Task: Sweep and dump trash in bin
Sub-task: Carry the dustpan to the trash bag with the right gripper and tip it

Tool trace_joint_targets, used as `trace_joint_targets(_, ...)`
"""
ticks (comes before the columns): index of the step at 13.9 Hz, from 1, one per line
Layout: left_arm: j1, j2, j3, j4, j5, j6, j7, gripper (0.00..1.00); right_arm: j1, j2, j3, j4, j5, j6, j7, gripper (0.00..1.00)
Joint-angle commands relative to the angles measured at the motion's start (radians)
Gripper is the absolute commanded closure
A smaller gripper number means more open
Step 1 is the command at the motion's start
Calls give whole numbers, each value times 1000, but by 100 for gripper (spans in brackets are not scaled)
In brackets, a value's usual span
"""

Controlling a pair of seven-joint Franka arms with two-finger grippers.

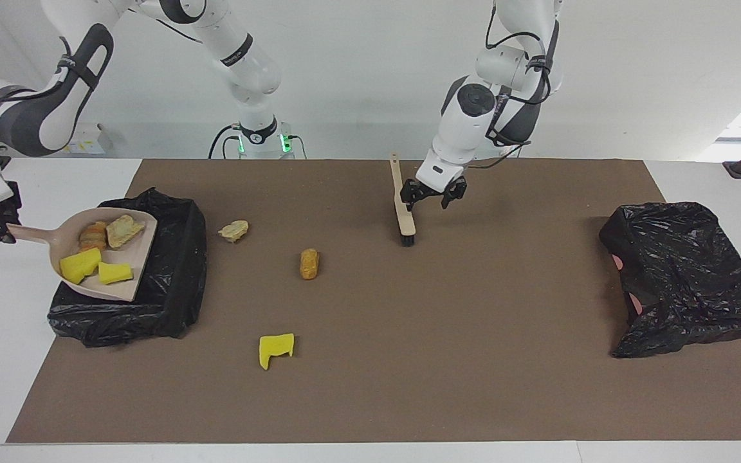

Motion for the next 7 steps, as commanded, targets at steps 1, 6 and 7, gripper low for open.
trace_joint_targets(1,116,11,-9,101,19,-92,107,0,43,-52,4,-56,-88,29,-10,100)
trace_joint_targets(6,298,16,-9,229,19,-163,277,0,135,-149,4,-124,-278,26,60,100)
trace_joint_targets(7,333,17,-9,261,19,-198,317,0,158,-166,5,-145,-359,26,121,100)
